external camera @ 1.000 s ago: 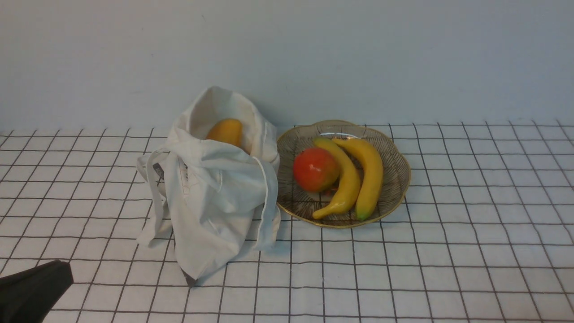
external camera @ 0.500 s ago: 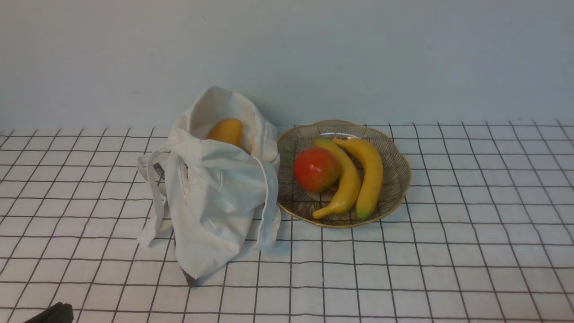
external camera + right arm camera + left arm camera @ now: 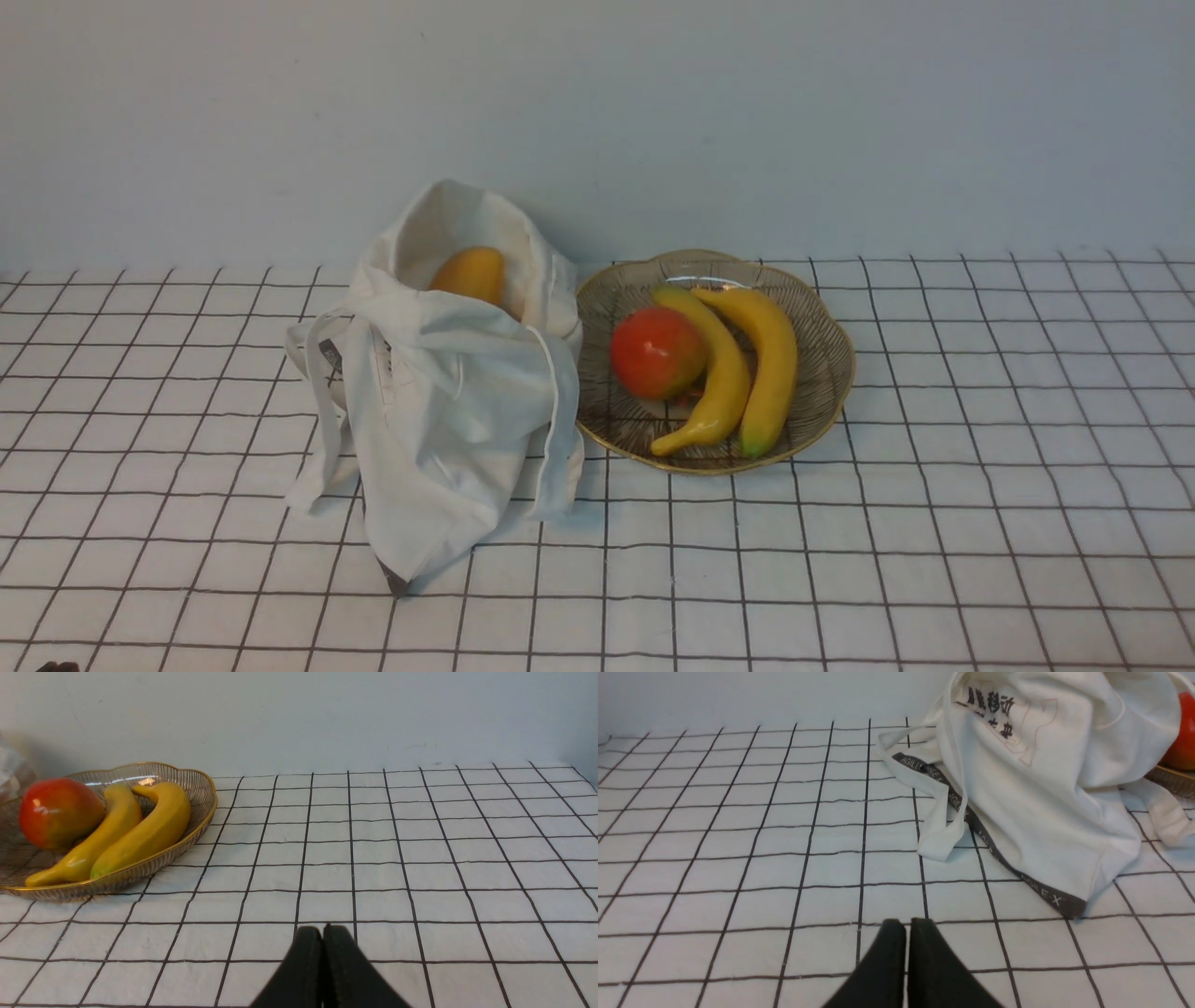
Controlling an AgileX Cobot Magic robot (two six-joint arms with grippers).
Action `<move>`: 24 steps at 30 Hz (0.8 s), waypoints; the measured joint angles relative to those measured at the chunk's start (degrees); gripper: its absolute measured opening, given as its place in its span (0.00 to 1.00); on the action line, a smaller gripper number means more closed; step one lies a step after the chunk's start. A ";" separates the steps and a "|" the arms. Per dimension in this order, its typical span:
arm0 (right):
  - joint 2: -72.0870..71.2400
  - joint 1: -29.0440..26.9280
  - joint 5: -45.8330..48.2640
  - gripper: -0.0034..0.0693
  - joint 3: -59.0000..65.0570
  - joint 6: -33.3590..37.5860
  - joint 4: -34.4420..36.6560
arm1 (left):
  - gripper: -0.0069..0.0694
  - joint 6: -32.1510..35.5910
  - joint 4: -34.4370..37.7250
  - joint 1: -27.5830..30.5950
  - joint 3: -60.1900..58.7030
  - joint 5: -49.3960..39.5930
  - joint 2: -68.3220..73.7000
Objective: Take the fruit out of the bag on the white checkered tablecloth and place them on the plate.
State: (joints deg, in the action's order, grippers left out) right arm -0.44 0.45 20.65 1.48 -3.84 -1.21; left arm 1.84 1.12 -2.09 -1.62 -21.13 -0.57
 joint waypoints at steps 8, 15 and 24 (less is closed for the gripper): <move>0.00 0.00 0.00 0.03 0.00 0.00 0.00 | 0.08 -1.84 -1.12 0.00 0.00 -0.11 0.00; 0.00 0.00 0.00 0.03 0.00 0.00 0.00 | 0.08 -2.24 -1.12 0.06 0.00 -0.28 0.00; 0.00 0.00 0.00 0.03 0.00 0.00 0.00 | 0.08 -2.28 -1.12 0.06 0.00 -0.24 0.00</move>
State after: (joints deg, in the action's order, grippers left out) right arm -0.44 0.45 20.65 1.48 -3.84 -1.21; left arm -0.44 0.00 -2.04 -1.62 -21.38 -0.57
